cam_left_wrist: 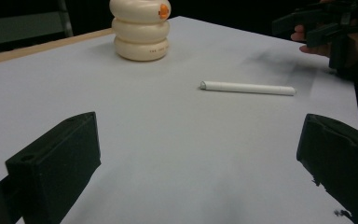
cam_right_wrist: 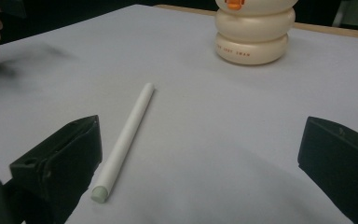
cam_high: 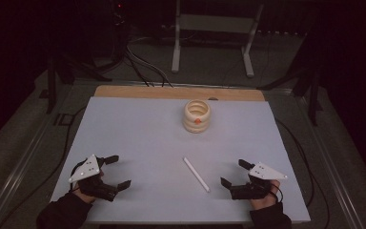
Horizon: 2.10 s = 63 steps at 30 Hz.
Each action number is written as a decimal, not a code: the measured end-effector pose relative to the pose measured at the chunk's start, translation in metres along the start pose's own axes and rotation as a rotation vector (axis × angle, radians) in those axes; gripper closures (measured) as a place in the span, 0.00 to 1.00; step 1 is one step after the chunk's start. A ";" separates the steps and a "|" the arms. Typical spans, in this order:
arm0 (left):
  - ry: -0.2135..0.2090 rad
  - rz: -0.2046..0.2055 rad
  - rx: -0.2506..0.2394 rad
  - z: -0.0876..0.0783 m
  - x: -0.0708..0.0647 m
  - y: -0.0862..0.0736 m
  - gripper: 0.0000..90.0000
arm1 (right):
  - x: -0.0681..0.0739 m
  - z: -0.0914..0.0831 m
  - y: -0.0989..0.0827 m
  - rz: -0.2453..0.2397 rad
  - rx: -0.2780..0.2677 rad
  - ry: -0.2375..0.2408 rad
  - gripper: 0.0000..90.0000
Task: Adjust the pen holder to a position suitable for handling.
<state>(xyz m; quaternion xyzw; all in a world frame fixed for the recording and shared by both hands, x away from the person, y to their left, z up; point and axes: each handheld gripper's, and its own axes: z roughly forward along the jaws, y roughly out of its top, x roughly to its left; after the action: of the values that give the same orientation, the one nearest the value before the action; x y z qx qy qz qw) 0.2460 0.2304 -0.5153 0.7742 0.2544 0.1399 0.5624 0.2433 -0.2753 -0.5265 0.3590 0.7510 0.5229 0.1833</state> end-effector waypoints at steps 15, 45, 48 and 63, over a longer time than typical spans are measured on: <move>-0.011 -0.019 0.006 0.001 -0.001 0.002 0.00 | 0.005 0.001 0.006 -0.003 0.035 0.007 0.00; -0.025 -0.035 -0.001 0.000 0.001 0.001 0.00 | 0.011 -0.002 0.072 -0.069 0.008 0.006 0.00; -0.026 -0.035 0.000 0.000 0.001 0.001 0.00 | 0.010 0.000 0.081 -0.079 0.001 0.001 0.00; -0.029 -0.036 -0.002 -0.001 0.001 0.001 0.00 | 0.005 0.014 0.114 -0.107 -0.020 0.010 0.00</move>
<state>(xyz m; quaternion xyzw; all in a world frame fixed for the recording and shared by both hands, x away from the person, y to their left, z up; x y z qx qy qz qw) 0.2467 0.2312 -0.5141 0.7708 0.2602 0.1187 0.5692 0.2888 -0.2409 -0.4268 0.3138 0.7647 0.5217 0.2110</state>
